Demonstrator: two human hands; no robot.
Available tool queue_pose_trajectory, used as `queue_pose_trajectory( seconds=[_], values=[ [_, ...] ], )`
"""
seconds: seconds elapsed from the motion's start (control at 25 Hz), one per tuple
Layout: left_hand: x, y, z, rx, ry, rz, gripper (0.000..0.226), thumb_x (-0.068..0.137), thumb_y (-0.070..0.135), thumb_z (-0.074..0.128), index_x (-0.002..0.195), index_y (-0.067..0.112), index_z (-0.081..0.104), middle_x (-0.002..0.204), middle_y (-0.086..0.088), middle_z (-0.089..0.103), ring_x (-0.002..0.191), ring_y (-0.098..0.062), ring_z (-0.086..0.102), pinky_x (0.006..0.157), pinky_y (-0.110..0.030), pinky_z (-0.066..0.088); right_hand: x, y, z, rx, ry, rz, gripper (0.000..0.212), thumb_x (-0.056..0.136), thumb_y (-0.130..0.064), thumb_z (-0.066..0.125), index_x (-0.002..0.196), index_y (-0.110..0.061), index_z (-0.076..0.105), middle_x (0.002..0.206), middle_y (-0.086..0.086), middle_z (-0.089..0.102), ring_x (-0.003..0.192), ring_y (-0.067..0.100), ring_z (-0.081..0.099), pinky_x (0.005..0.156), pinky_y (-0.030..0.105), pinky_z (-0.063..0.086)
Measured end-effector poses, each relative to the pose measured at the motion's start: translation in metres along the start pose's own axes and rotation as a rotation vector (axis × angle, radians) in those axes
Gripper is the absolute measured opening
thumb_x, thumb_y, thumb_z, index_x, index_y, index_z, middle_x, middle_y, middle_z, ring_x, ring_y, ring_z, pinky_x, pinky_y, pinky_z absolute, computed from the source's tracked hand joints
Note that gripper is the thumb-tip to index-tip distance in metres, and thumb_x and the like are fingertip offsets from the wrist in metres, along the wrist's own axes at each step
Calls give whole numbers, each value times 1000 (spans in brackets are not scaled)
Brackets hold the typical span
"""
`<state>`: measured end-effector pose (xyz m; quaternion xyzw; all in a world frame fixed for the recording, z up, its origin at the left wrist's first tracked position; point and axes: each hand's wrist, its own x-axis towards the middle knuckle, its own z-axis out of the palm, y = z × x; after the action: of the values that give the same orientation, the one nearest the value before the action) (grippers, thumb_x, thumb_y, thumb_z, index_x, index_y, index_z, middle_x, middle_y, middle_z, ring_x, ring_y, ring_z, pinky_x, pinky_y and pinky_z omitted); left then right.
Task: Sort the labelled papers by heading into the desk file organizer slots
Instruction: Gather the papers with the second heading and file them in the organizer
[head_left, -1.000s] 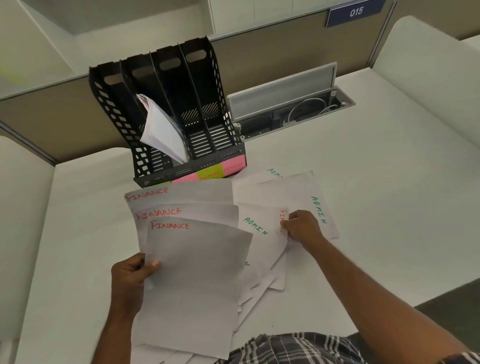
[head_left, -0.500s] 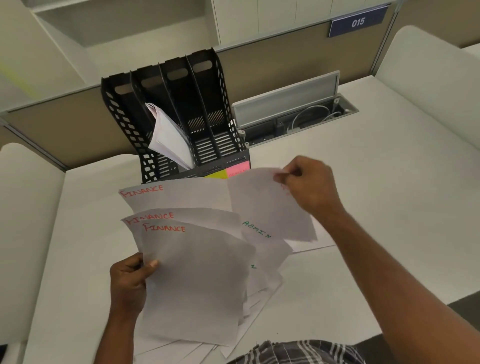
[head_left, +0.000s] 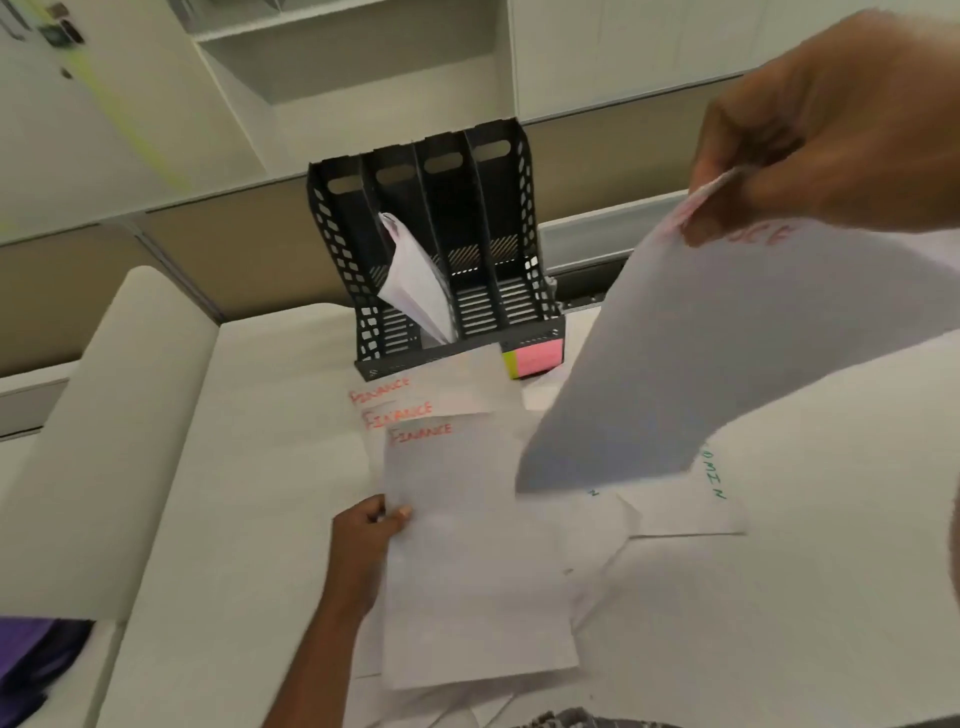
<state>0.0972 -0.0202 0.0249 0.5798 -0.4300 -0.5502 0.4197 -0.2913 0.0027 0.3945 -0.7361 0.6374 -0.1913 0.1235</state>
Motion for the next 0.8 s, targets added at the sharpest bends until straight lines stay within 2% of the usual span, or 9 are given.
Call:
queue_pose_trajectory(
  seconds=[0.12,0.2,0.28,0.36,0.4,0.48,0.56,0.64,0.8],
  values=[
    [-2,-4,18,30,4,-10,21,85,-4,69,89,14,79,93,-10,79,83,-29,73,76,-39,59,28,-16,32,-44,-216,-111,15,74,-44,82,75,-36,68,68,-29,67,60,-8,63,51,23,42],
    [-3,-5,28,36,3,-14,23,87,-2,68,90,18,79,92,-3,80,83,-24,74,72,-30,59,49,-20,82,-31,-309,-130,22,73,-38,85,71,-28,65,65,-12,67,57,3,61,50,23,39],
    [-5,-7,37,38,-18,-10,16,91,8,67,84,16,78,86,2,78,75,-20,69,70,-29,54,63,-23,145,-28,-385,-129,31,75,-32,85,65,-25,57,65,-9,59,61,6,54,50,24,35],
    [-9,-7,46,62,-21,25,23,95,22,64,77,13,74,76,4,71,69,-16,59,67,-29,49,68,-23,208,19,-442,-87,32,78,-27,83,66,-26,54,72,-13,57,69,9,54,52,23,32],
    [-9,-6,50,58,-11,25,26,97,27,62,80,13,76,79,2,73,72,-14,60,71,-30,52,69,-22,235,48,-460,-65,31,79,-25,82,68,-26,54,76,-11,59,73,11,56,53,22,32],
    [-11,-3,54,10,-2,-7,28,99,32,58,90,15,79,92,-2,78,82,-16,69,80,-30,57,70,-19,274,93,-482,-42,22,83,-22,80,76,-23,58,97,-1,70,87,18,63,59,19,41],
    [-11,-2,56,-34,-8,-28,29,99,35,57,92,17,79,97,-6,79,88,-22,73,82,-35,60,68,-16,295,158,-491,-18,16,86,-20,77,89,-22,62,123,3,68,104,24,67,77,24,55],
    [-12,1,56,-76,-7,-25,28,97,37,59,95,20,80,99,-6,79,92,-25,74,81,-35,60,65,-13,306,212,-482,-10,21,87,-19,76,102,-23,62,131,3,65,111,27,66,89,33,56],
    [-13,9,59,-101,-6,-30,34,85,48,63,96,21,80,99,-6,79,90,-26,75,73,-30,60,63,-8,313,271,-456,21,30,87,-18,76,107,-28,56,132,1,63,111,27,66,89,36,57]
  ],
)
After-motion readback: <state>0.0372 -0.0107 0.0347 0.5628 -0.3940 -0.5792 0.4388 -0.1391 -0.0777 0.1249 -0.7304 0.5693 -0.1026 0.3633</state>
